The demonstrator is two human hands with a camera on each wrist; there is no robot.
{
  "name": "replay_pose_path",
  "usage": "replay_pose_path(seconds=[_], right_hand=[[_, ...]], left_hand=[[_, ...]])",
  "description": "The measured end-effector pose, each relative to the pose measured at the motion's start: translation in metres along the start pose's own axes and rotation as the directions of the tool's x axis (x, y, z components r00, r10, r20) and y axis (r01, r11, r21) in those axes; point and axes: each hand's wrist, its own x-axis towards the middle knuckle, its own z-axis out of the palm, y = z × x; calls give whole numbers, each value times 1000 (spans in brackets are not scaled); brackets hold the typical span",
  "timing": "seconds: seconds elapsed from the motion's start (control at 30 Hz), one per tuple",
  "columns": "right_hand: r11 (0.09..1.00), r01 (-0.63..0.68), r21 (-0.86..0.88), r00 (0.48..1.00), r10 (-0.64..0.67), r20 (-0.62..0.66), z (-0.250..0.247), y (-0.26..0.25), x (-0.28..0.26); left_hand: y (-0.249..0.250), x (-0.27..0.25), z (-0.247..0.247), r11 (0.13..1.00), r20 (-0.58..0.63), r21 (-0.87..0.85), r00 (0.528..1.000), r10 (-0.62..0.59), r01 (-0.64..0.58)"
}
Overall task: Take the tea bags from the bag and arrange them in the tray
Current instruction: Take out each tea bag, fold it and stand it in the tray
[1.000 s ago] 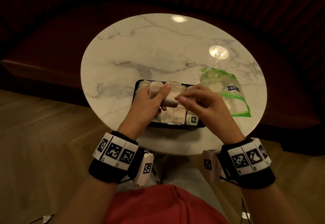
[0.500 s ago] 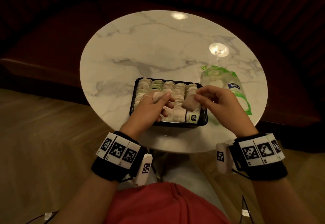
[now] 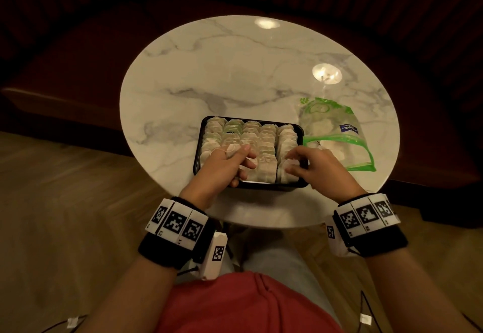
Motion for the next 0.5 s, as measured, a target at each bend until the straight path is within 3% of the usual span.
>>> replay_pose_path(seconds=[0.33,0.5], right_hand=[[971,-52,-234,991,79,104,-2,-13,7],[948,-55,-313,994,83,76,-4,-16,5]], left_hand=[[-9,6,-2,1000,-4,-16,1000,-15,15],[-11,6,-3,999,3,-28,1000,-19,20]])
